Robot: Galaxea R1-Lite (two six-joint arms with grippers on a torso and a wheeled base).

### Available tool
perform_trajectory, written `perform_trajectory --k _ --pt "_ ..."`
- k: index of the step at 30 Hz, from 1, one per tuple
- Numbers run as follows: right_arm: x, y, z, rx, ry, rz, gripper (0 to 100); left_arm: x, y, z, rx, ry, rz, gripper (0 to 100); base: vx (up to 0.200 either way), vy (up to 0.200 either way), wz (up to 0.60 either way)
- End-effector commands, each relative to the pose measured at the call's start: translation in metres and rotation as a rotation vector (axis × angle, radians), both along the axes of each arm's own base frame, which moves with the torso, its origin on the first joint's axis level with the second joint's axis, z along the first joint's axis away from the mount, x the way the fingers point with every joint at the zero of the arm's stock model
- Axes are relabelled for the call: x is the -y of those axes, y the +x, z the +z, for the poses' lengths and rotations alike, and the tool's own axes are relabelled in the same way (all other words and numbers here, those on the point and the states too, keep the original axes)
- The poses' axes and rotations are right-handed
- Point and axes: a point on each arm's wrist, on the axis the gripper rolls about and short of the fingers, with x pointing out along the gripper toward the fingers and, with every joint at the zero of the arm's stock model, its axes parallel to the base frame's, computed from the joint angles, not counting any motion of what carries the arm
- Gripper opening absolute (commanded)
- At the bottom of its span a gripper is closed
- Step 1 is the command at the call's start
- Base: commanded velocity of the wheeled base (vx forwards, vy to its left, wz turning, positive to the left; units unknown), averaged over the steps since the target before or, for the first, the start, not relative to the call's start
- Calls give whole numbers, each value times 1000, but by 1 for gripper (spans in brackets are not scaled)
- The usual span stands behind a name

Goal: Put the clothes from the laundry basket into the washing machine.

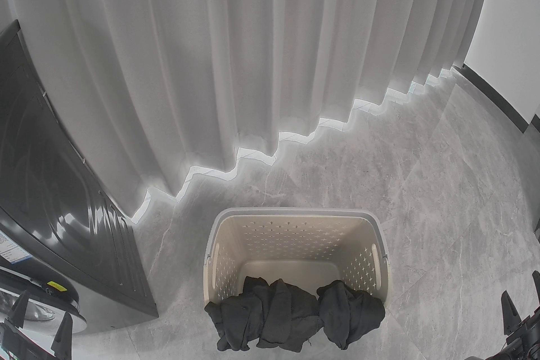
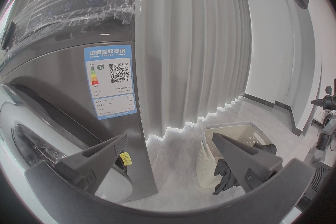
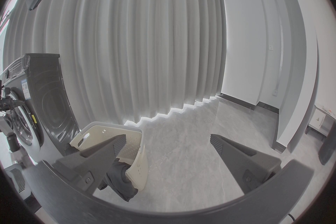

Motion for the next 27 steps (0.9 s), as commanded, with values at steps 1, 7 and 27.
perform_trajectory --k 1,7,27 --pt "0 1 -5 -16 0 0 100 0 0 -5 0 -1 0 100 0 0 0" --pt "0 1 -5 -16 0 0 100 0 0 -5 0 -1 0 100 -167 0 0" --pt "0 1 -5 -16 0 0 100 0 0 -5 0 -1 0 100 -110 0 0"
